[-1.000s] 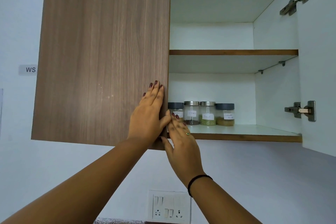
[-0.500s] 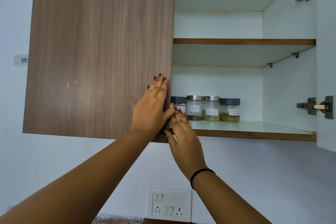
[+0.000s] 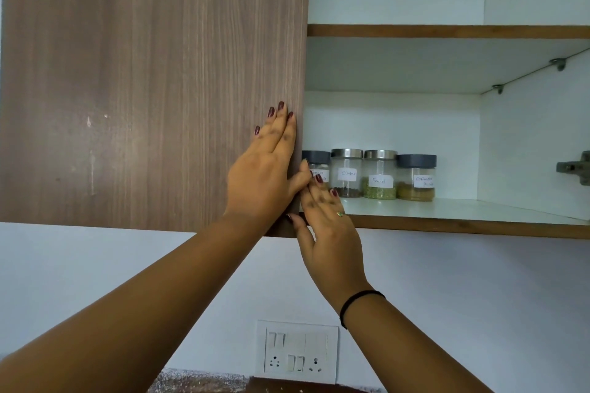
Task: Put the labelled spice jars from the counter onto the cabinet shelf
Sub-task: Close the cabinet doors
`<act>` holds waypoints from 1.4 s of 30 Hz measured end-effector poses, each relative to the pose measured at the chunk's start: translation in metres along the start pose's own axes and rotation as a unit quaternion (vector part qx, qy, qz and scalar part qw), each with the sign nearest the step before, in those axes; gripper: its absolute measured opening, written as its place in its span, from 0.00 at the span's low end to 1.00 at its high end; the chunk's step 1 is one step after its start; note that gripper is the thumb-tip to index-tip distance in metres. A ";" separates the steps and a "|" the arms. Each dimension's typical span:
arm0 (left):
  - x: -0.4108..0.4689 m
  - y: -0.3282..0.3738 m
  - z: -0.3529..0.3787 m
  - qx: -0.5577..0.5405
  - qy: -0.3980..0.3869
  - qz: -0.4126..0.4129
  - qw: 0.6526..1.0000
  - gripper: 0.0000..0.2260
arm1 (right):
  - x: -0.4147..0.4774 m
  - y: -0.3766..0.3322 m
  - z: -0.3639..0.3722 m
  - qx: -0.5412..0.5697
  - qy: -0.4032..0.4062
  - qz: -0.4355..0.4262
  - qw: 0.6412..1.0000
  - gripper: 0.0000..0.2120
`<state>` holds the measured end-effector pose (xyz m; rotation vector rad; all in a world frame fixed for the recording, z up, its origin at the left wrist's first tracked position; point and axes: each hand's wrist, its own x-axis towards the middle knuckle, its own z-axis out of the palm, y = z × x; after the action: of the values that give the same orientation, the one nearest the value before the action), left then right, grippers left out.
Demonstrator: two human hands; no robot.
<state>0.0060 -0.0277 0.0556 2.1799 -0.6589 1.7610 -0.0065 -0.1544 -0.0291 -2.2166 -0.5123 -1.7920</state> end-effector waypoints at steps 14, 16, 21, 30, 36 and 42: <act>-0.001 0.004 -0.004 0.028 -0.028 0.000 0.999 0.30 | 0.001 -0.004 -0.006 0.017 -0.036 0.026 0.999 0.22; -0.001 0.006 -0.006 0.034 -0.037 0.000 0.999 0.30 | 0.002 -0.006 -0.009 0.035 -0.053 0.045 0.997 0.22; 0.000 0.009 -0.018 0.025 -0.065 -0.006 0.998 0.30 | 0.009 -0.011 -0.025 0.035 -0.096 0.056 0.993 0.23; -0.002 0.022 -0.056 0.019 -0.093 0.005 0.996 0.31 | 0.009 -0.016 -0.075 0.014 -0.092 0.009 0.996 0.23; -0.011 0.058 -0.078 -0.060 -0.059 -0.007 0.996 0.29 | 0.013 -0.020 -0.116 0.050 0.003 0.002 0.999 0.16; -0.020 0.070 -0.108 -0.117 -0.043 -0.013 0.992 0.30 | 0.015 -0.036 -0.160 0.014 0.012 0.002 1.000 0.15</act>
<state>-0.1239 -0.0337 0.0559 2.1023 -0.8090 1.4994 -0.1610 -0.1842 0.0188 -2.1731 -0.5239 -1.7949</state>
